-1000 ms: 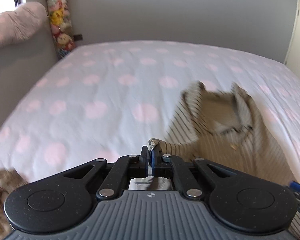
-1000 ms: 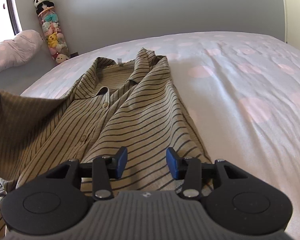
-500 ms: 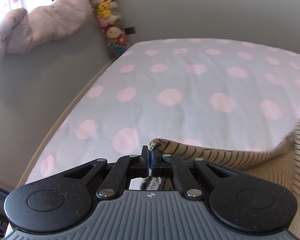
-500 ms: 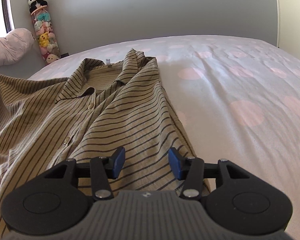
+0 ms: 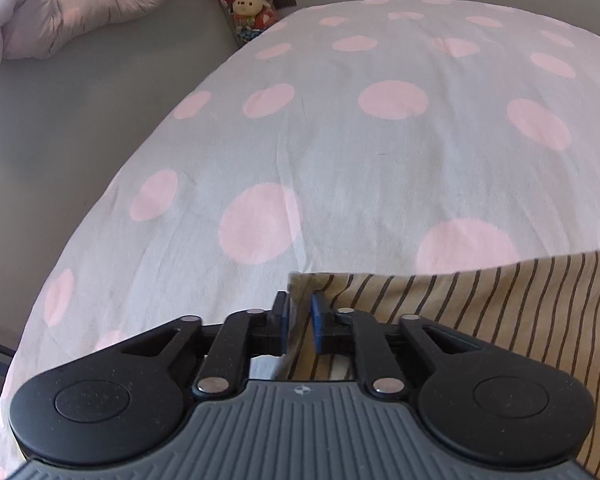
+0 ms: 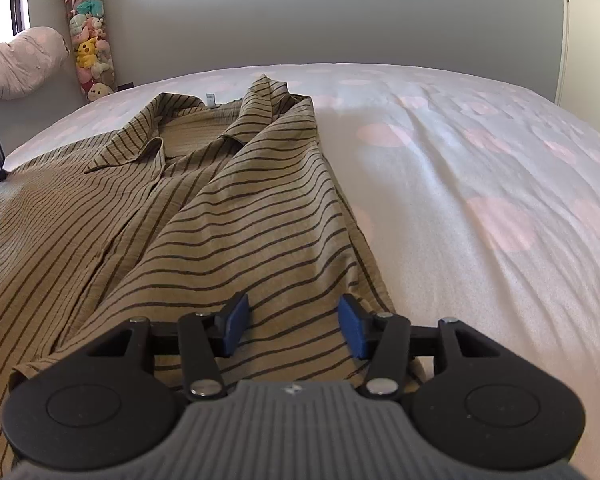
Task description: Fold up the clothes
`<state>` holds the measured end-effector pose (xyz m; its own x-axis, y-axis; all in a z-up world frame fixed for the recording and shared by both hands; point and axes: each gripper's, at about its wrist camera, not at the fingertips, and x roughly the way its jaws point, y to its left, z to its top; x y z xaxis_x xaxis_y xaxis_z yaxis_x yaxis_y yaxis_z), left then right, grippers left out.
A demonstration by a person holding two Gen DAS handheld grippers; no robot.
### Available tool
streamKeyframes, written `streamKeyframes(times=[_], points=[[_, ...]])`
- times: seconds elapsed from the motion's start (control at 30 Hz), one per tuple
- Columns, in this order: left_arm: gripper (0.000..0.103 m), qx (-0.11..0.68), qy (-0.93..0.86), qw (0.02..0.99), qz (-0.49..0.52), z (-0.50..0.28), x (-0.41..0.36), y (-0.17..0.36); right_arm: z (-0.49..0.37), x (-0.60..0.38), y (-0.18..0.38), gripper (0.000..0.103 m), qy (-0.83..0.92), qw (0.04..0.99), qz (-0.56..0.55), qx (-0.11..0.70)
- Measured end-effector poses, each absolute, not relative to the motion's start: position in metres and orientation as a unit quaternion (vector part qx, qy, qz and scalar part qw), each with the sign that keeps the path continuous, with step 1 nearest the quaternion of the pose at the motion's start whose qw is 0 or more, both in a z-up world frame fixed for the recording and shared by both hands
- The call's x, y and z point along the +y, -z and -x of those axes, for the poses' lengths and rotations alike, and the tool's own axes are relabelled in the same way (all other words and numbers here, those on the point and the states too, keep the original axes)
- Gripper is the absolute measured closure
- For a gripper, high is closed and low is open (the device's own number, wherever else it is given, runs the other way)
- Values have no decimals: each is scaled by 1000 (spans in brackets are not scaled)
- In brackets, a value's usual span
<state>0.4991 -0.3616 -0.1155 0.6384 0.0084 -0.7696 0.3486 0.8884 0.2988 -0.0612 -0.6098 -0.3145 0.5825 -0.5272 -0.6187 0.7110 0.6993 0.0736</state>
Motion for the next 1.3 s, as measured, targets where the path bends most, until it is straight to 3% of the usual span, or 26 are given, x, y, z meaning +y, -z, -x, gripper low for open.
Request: streamKeyframes(times=[0.07, 0.3, 0.37, 0.53, 0.63, 0.8, 1.03, 1.13, 1.3], points=[[67, 395, 82, 887, -223, -484, -355, 108, 63, -609, 313, 49, 355, 877, -162, 282], [64, 373, 153, 899, -169, -348, -337, 76, 76, -605, 296, 51, 369, 882, -160, 246], [62, 376, 178, 897, -147, -307, -333, 75, 80, -605, 294, 57, 375, 880, -158, 247], [62, 394, 206, 884, -141, -236, -336, 79, 105, -606, 282, 59, 412, 865, -167, 231], [62, 392, 211, 884, -140, -201, -337, 81, 119, -602, 288, 68, 427, 854, -177, 240], [62, 379, 258, 871, -175, -182, -345, 105, 124, -597, 294, 71, 440, 843, -182, 252], [62, 388, 304, 857, -147, -181, -351, 107, 105, -592, 302, 71, 420, 848, -163, 278], [62, 395, 317, 851, -139, -184, -352, 110, 98, -594, 303, 87, 417, 847, -158, 289], [62, 413, 319, 846, -112, -193, -347, 112, 93, -591, 283, 96, 413, 853, -130, 289]])
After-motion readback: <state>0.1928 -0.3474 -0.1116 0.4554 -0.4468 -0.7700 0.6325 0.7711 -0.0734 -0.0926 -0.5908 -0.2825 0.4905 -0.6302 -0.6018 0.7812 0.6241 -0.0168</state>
